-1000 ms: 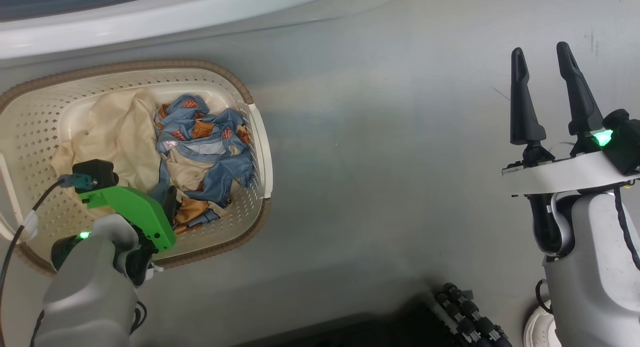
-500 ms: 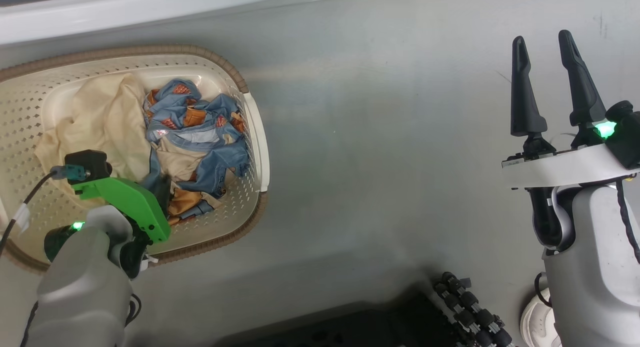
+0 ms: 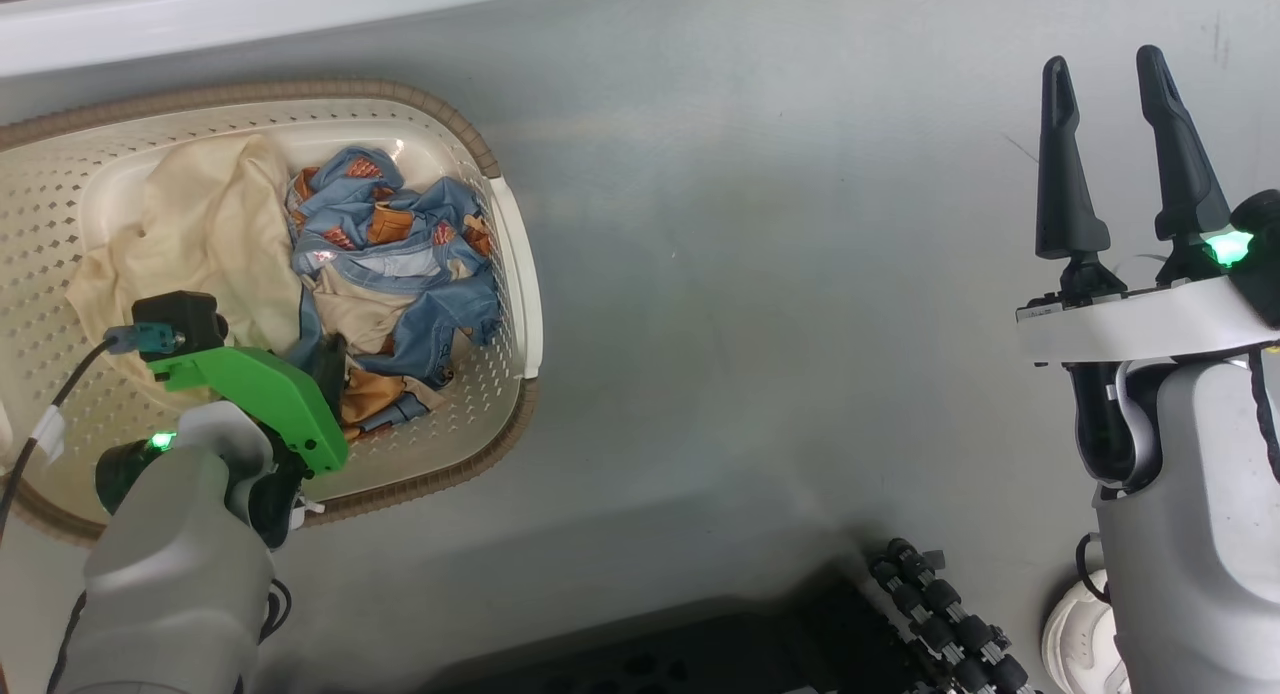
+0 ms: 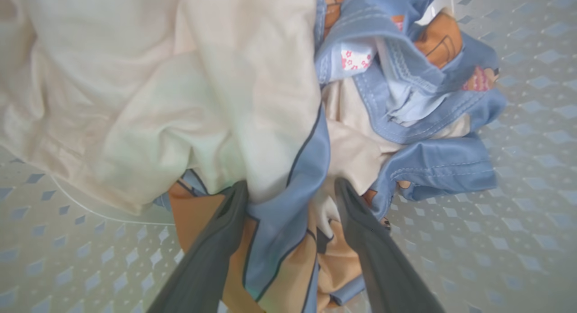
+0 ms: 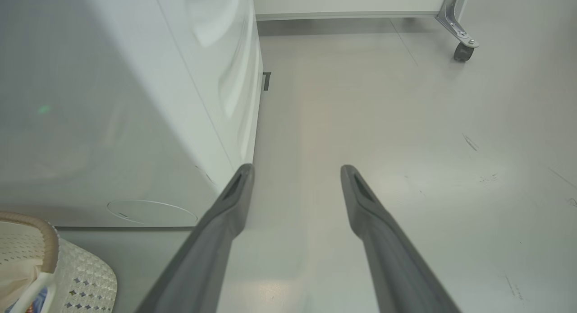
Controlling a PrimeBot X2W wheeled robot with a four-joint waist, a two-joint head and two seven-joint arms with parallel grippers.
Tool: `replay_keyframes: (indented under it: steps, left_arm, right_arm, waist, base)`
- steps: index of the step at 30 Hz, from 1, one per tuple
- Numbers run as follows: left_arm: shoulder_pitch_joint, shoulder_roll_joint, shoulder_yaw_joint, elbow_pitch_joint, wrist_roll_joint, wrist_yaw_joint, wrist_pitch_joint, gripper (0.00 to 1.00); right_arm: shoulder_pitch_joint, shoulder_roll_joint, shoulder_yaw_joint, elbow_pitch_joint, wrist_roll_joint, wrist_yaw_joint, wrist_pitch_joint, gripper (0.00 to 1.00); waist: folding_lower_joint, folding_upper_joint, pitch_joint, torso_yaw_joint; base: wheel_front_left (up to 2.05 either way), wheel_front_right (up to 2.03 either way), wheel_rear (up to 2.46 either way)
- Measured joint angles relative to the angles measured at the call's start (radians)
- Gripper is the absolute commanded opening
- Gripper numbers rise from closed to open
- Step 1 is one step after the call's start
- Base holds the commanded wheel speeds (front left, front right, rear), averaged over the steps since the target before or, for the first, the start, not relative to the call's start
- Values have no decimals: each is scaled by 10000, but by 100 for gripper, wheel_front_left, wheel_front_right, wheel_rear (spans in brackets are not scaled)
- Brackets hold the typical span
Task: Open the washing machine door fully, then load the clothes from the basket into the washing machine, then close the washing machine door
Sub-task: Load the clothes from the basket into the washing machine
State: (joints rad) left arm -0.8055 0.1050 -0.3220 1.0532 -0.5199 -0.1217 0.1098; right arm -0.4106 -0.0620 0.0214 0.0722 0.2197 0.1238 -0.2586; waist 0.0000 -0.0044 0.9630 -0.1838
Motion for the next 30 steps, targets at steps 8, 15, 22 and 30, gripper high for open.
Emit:
replay_keyframes:
  steps: [8,15,22,30]
  left_arm:
    - [-211,-12,-52,196,23,0,-309,80]
    - [-330,-19,-115,305,94,0,-502,27]
    - [-365,-36,-176,495,96,-2,-688,0]
    - [-368,-63,-351,688,105,-2,-943,0]
  right_arm:
    - [-43,-2,-77,-40,-4,0,0,100]
    - [-46,-4,-94,-40,-19,0,0,100]
    - [-56,-4,-92,-40,-90,0,0,100]
    - [-78,-2,-77,100,-90,0,0,100]
  waist:
    - [0,0,113,51]
    - [0,0,164,102]
    - [0,0,156,111]
    - [0,0,-31,106]
  base:
    - [0,0,0]
    - [0,0,0]
    - [0,0,0]
    - [0,0,0]
